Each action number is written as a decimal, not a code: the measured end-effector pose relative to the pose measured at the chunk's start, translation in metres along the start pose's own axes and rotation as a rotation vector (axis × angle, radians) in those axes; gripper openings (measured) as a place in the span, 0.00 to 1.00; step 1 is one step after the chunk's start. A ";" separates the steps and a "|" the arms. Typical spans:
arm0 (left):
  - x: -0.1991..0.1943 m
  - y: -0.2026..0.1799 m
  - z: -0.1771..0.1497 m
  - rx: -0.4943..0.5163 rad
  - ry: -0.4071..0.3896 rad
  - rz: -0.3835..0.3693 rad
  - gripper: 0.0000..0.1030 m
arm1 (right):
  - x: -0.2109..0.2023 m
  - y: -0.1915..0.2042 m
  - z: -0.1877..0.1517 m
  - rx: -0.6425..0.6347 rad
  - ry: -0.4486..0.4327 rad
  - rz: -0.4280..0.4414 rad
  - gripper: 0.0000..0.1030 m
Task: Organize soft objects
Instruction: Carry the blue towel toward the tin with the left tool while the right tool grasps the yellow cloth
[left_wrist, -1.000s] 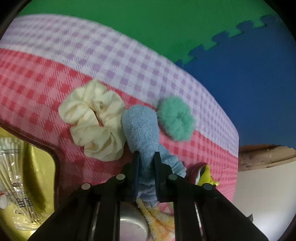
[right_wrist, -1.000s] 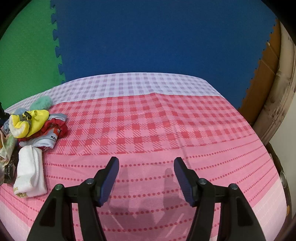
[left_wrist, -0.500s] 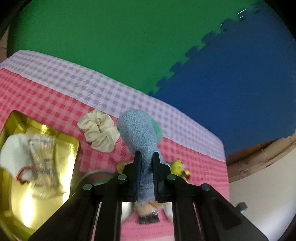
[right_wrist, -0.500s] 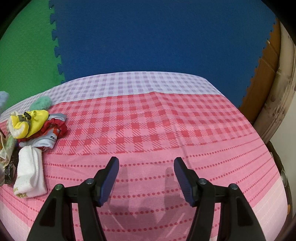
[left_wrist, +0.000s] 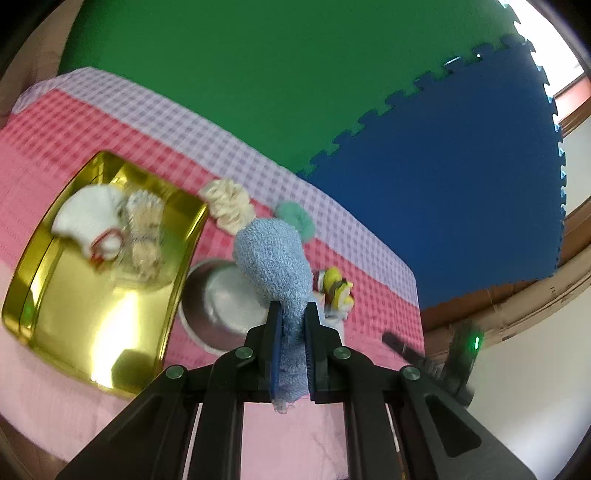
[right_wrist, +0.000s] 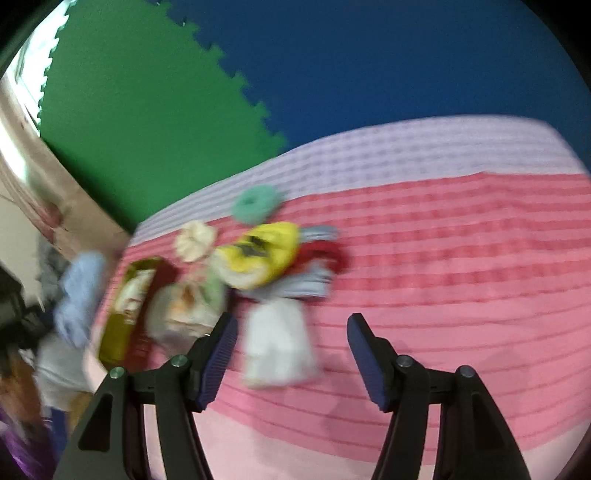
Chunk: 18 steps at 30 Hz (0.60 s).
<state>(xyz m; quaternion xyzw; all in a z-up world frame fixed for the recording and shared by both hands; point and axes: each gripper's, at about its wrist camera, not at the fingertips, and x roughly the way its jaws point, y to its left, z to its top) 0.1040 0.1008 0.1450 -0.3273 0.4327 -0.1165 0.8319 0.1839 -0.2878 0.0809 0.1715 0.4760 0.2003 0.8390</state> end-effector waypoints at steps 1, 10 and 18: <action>-0.003 0.003 -0.004 -0.001 0.001 -0.002 0.09 | 0.006 0.005 0.009 0.030 0.027 0.043 0.61; -0.033 0.030 -0.016 -0.037 -0.013 -0.001 0.09 | 0.077 0.046 0.066 0.096 0.206 -0.042 0.61; -0.046 0.054 -0.017 -0.069 -0.024 -0.001 0.09 | 0.117 0.055 0.067 0.088 0.263 -0.179 0.61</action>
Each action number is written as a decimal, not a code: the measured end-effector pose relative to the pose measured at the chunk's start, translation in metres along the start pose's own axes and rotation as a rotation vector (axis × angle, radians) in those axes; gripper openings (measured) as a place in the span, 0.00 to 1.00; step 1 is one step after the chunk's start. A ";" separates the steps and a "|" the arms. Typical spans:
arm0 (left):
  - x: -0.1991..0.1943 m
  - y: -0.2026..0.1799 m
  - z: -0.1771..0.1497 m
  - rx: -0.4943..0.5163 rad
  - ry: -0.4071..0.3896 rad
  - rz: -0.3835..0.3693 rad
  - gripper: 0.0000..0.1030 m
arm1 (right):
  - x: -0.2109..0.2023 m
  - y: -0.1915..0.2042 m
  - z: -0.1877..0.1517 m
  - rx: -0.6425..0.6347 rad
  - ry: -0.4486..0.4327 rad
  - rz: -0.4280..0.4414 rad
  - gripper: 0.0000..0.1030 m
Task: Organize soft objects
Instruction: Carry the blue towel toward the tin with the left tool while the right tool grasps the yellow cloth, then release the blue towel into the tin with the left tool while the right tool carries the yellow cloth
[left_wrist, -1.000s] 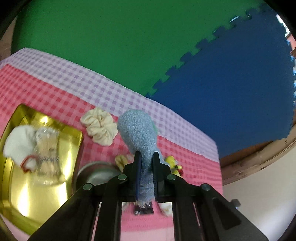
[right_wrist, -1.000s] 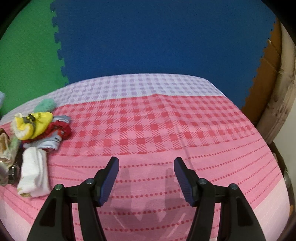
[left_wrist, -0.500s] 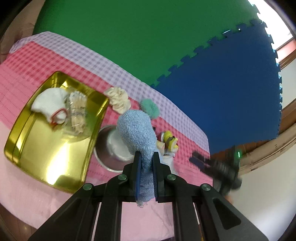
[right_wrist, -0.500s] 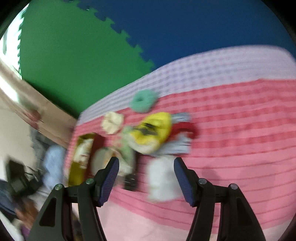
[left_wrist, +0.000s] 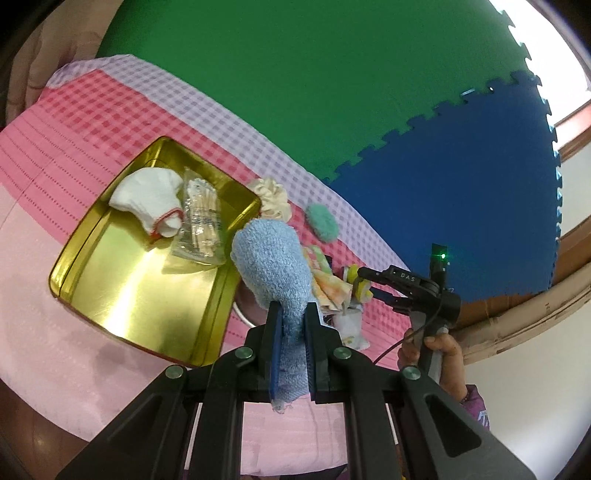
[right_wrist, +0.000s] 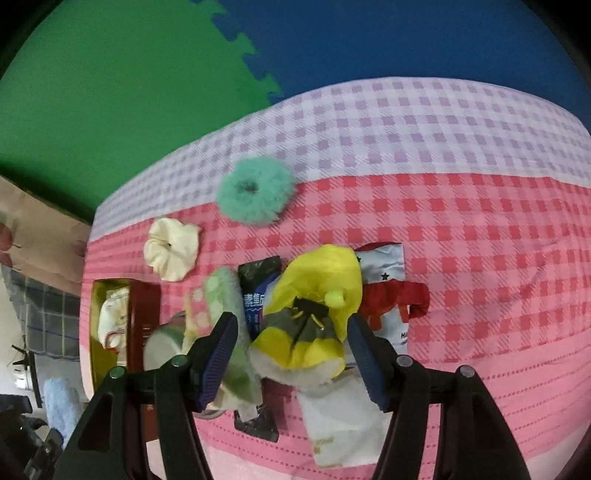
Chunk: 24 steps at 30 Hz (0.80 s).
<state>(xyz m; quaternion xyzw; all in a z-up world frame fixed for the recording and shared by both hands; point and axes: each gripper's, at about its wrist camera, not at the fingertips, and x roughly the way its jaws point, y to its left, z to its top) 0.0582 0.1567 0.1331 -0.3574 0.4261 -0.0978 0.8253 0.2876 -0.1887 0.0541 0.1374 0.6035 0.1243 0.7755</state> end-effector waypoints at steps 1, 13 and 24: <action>-0.001 0.003 0.000 -0.005 -0.001 0.002 0.09 | 0.003 0.002 0.000 -0.004 -0.005 -0.014 0.61; -0.024 0.030 0.016 -0.014 -0.042 0.069 0.10 | -0.045 -0.026 -0.026 0.014 -0.165 0.105 0.26; 0.005 0.065 0.041 0.063 -0.020 0.235 0.10 | -0.103 -0.036 -0.098 0.009 -0.242 0.251 0.26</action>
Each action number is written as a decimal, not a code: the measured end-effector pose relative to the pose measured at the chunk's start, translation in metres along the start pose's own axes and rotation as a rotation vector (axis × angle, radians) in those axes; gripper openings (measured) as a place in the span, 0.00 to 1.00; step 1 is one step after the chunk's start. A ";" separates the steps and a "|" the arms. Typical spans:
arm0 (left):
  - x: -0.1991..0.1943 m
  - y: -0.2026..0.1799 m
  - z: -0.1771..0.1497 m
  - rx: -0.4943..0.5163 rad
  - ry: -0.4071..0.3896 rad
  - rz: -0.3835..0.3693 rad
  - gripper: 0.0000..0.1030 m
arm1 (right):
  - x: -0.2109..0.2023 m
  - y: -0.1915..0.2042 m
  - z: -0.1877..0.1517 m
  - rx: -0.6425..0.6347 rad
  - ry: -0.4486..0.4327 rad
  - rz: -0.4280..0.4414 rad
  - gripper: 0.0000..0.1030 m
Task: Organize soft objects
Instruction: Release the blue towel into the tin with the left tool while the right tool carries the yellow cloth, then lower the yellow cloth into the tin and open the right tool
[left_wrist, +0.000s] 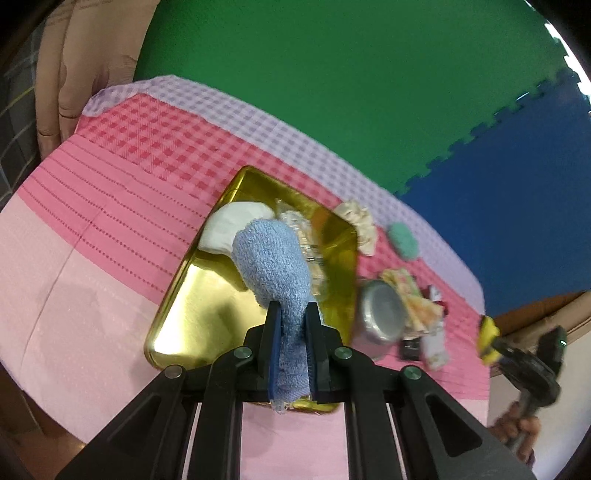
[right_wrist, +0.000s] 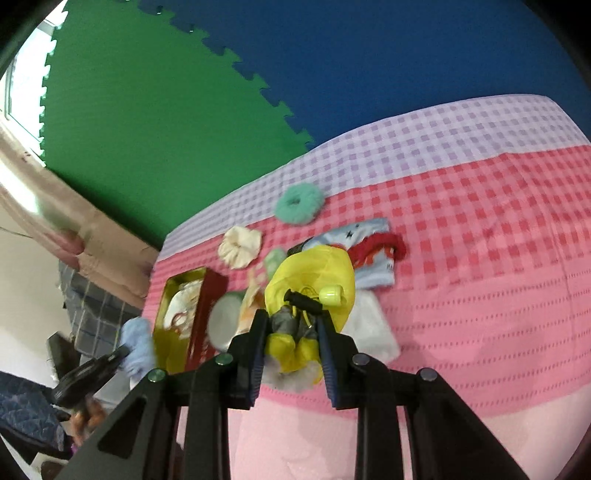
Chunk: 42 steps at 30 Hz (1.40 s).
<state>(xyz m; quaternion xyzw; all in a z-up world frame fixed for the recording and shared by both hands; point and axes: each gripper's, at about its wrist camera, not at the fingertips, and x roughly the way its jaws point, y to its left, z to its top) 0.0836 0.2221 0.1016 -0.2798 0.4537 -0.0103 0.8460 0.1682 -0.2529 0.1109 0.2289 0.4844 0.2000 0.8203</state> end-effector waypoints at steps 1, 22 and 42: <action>0.005 0.004 0.001 -0.001 0.007 0.006 0.10 | -0.002 0.002 -0.003 -0.004 -0.001 0.008 0.26; -0.006 0.010 -0.008 0.051 -0.119 0.148 0.73 | 0.011 0.066 -0.035 -0.150 0.063 0.075 0.26; -0.064 -0.011 -0.134 0.143 -0.351 0.527 0.87 | 0.188 0.225 -0.075 -0.409 0.306 0.106 0.26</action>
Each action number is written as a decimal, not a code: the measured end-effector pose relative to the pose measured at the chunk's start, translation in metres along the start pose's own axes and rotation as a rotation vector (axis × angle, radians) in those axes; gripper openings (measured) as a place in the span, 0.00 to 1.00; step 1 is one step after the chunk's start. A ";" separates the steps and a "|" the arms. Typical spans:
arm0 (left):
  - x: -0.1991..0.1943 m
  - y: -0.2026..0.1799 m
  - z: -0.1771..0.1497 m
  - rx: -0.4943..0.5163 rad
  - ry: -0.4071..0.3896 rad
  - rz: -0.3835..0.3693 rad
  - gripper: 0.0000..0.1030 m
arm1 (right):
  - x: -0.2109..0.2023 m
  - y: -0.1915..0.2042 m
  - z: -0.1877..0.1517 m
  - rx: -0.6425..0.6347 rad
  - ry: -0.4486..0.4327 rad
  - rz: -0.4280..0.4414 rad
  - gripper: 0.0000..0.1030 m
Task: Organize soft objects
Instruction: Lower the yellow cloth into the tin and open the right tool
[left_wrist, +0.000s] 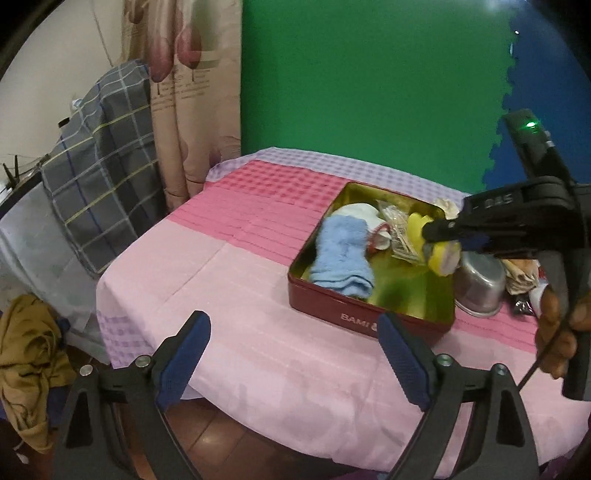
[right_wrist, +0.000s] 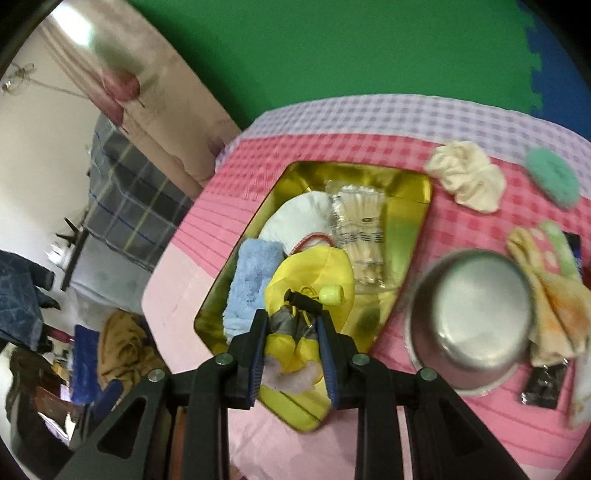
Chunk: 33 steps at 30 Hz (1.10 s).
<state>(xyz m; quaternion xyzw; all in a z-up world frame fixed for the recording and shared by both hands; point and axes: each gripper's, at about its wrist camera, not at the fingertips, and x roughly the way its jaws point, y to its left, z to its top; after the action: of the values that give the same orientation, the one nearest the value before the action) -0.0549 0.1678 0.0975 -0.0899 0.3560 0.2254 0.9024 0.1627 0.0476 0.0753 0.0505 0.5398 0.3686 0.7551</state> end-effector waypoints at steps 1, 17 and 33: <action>0.001 0.001 -0.001 -0.003 -0.003 0.007 0.87 | 0.008 0.003 0.001 -0.004 0.009 -0.010 0.26; 0.010 0.004 -0.004 0.013 0.042 -0.011 0.91 | 0.061 0.035 -0.001 -0.138 0.044 -0.177 0.30; 0.023 -0.002 -0.009 0.040 0.111 -0.018 0.92 | 0.026 0.028 -0.007 -0.100 -0.068 -0.060 0.37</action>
<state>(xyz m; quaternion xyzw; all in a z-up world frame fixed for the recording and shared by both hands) -0.0444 0.1717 0.0752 -0.0876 0.4091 0.2050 0.8849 0.1466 0.0809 0.0656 0.0092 0.4962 0.3703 0.7852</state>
